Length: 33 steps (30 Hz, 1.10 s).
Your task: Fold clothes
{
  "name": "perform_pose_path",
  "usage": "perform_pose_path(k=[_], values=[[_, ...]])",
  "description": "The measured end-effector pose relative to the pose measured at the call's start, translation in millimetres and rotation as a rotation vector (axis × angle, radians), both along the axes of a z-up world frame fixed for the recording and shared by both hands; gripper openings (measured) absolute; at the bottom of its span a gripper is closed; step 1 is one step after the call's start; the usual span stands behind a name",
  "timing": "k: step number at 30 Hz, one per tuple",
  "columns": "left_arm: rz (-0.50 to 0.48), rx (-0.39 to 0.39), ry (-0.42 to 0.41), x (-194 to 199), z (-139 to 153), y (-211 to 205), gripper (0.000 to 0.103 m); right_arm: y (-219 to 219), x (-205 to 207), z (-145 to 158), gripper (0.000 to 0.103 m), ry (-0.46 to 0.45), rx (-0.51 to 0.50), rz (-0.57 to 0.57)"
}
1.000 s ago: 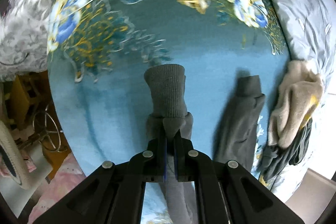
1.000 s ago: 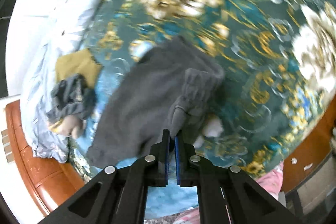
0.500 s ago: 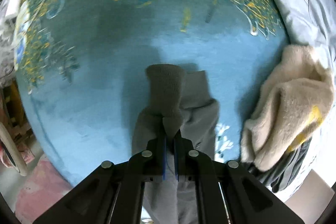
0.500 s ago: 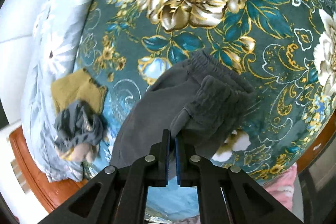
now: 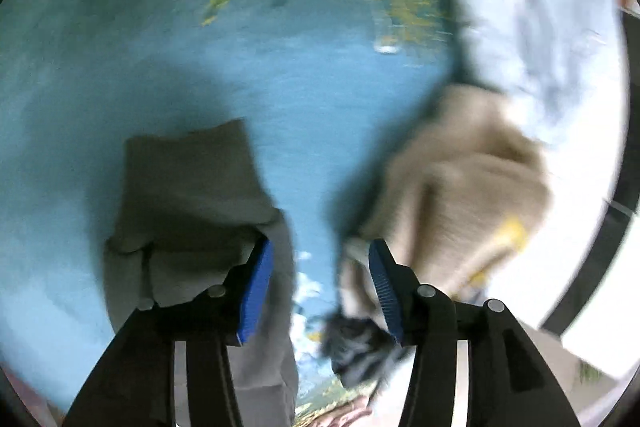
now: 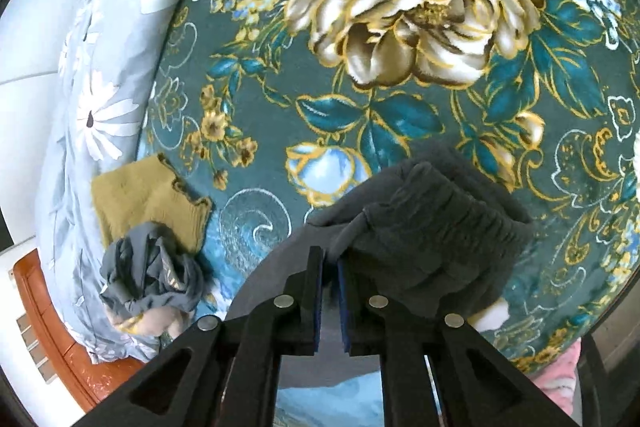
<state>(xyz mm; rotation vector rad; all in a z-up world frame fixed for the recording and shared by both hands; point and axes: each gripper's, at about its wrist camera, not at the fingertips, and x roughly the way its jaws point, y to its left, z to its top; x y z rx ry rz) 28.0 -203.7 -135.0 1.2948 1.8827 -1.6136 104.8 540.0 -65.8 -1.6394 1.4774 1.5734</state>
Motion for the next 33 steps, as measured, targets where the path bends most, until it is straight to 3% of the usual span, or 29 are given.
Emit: perform_pose_path(k=[2, 4, 6, 8, 11, 15, 22, 26, 33], values=[[-0.040, -0.044, 0.067, 14.8, 14.4, -4.9, 0.058, 1.2, 2.4, 8.5, 0.027, 0.058, 0.017, -0.015], [-0.102, -0.134, 0.043, 34.5, 23.3, -9.8, 0.060, 2.8, 5.7, 21.7, 0.043, 0.133, 0.042, -0.032], [-0.173, -0.212, -0.002, 53.0, 24.0, -12.1, 0.061, 2.6, 9.9, 35.4, 0.047, 0.171, 0.071, -0.038], [-0.240, -0.252, -0.061, 66.9, 14.5, -11.8, 0.061, -0.1, 15.2, 47.8, 0.048, 0.187, 0.093, -0.037], [-0.273, -0.242, -0.116, 82.2, -10.1, -7.7, 0.061, -9.7, 23.7, 59.5, 0.048, 0.186, 0.104, -0.022], [-0.240, -0.185, -0.074, 83.0, -31.6, -1.2, 0.061, -33.5, 43.1, 70.5, 0.048, 0.174, 0.124, 0.008], [-0.499, -0.349, -0.126, 37.9, -37.1, 16.7, 0.061, -71.6, 85.5, 73.1, 0.048, 0.132, 0.139, 0.008], [-0.514, -0.331, -0.104, 34.8, -42.4, 14.0, 0.060, -90.4, 109.1, 72.4, 0.048, 0.099, 0.142, -0.005], [-0.421, -0.244, -0.010, 41.6, -36.3, 10.9, 0.022, -113.6, 113.8, 75.8, 0.048, 0.098, 0.139, 0.017]])
